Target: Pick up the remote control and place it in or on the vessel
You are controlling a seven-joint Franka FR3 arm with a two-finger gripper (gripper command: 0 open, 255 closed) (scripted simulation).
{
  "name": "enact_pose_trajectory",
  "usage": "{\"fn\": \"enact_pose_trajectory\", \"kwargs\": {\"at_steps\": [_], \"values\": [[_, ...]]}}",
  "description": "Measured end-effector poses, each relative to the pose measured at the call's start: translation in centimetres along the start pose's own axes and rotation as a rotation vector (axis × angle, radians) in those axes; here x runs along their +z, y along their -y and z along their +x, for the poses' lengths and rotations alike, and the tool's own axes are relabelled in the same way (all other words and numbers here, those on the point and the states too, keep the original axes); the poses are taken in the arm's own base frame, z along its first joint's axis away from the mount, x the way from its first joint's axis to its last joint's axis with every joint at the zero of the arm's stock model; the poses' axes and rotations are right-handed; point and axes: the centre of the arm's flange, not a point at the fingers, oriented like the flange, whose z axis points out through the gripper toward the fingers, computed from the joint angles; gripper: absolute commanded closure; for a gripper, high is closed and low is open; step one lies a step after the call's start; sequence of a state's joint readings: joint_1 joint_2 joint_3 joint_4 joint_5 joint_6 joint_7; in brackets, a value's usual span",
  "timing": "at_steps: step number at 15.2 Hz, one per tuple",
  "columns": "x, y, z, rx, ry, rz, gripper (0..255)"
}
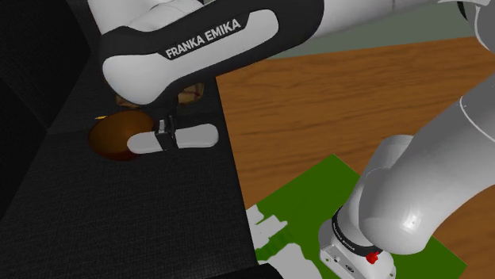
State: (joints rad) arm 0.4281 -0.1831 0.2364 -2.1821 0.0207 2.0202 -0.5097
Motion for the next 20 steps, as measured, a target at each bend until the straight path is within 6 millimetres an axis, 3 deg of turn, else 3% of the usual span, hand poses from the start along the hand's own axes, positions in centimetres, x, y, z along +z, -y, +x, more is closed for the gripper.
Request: {"fn": "enact_pose_trajectory", "kwargs": {"at_steps": [9, 20], "values": [[-4.3, -0.5, 0.5, 0.000, 0.000, 0.000, 255], [-4.7, -8.1, 11.8, -0.002, 0.001, 0.001, 255]]}}
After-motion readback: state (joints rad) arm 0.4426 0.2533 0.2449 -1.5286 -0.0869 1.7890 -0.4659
